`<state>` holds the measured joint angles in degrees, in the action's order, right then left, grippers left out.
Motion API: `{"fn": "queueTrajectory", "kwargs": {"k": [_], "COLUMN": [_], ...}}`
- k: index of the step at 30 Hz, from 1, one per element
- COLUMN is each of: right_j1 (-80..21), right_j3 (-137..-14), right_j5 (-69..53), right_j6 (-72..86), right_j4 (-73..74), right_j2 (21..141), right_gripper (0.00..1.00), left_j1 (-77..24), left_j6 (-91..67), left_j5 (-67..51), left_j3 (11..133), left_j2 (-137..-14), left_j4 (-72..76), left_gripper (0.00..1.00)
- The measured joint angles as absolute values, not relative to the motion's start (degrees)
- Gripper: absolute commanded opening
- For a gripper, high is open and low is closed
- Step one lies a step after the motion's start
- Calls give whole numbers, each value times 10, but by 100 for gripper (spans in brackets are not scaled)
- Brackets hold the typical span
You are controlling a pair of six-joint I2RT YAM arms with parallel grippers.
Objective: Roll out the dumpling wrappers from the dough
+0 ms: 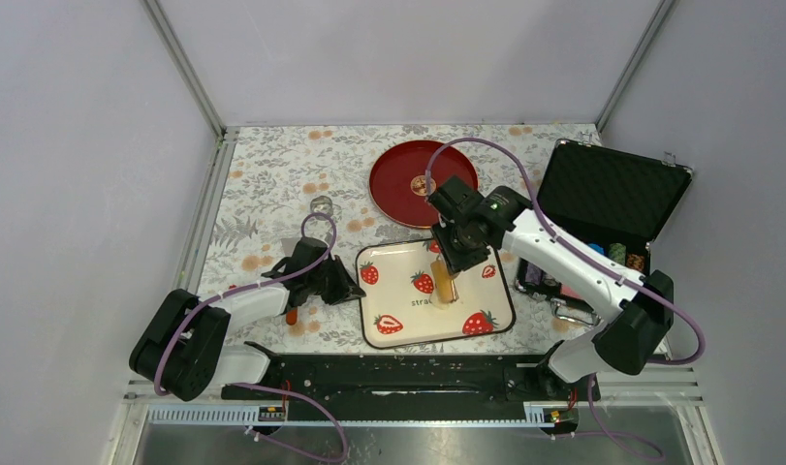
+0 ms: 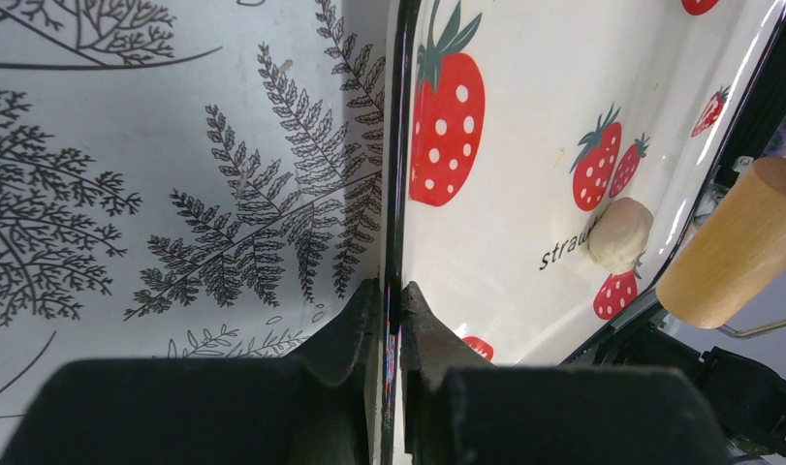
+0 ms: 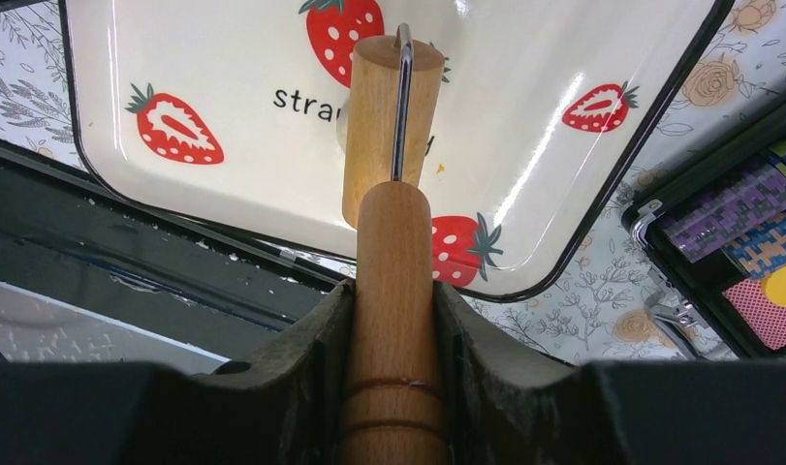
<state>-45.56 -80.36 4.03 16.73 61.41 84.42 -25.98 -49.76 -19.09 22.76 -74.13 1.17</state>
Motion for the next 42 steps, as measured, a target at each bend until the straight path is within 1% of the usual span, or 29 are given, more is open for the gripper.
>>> {"fn": "queueTrajectory", "kwargs": {"k": [25,42], "right_j1": [-472,-484], "right_j3": [-769,-738], "right_j5": [35,71], "right_j6": [167,156], "right_j4": [599,588], "right_j2": [870,879], "right_gripper": [0,0], "left_j1": [-259,-258], "left_j6": [-498,-498], "left_j5": [-192,-196], "left_j3": [227,224], "left_j2": [-741,-741], "left_j4": [12,19], "left_gripper": [0,0]}}
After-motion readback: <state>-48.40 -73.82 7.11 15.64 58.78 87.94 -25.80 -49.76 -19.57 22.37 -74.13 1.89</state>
